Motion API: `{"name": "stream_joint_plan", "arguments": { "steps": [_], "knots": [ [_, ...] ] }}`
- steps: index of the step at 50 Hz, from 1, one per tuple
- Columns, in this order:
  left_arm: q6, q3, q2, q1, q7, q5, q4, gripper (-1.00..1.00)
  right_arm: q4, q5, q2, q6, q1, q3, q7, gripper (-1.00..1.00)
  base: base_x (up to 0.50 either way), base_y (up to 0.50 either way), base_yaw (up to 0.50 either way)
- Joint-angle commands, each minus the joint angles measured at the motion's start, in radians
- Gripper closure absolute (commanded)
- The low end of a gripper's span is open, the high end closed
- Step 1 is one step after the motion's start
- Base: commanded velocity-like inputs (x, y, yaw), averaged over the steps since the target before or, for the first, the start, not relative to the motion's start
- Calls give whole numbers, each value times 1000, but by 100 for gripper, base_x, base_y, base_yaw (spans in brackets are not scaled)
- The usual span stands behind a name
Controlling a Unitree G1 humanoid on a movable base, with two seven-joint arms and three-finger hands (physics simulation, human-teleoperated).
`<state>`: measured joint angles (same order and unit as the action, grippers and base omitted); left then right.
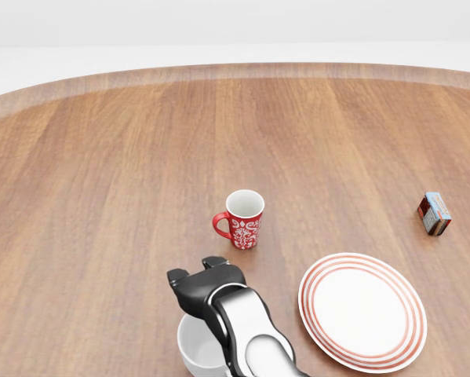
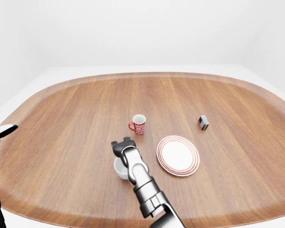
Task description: Put the white mug on the plate.
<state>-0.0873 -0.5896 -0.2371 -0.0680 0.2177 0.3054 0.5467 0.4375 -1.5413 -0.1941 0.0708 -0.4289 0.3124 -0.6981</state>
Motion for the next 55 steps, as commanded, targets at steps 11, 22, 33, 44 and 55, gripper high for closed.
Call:
{"name": "stream_joint_plan", "arguments": {
  "steps": [11,22,33,44,55],
  "knots": [
    [0,1,1,2,0,4,7,-100,139,0,-21,6,-31,-1,0,-100,0,0,0],
    [0,-4,1,2,-1,10,10,-100,234,24,-14,16,-82,-20,0,-100,0,0,0],
    [0,-3,1,3,-1,8,7,-100,299,40,-4,16,-103,-25,0,-100,0,0,0],
    [0,-2,2,3,-2,8,4,-100,289,34,-2,16,-94,-20,0,-100,0,0,0],
    [0,0,3,4,-4,6,-2,-100,287,32,1,16,-91,-20,0,100,0,0,0]
  ]
}}
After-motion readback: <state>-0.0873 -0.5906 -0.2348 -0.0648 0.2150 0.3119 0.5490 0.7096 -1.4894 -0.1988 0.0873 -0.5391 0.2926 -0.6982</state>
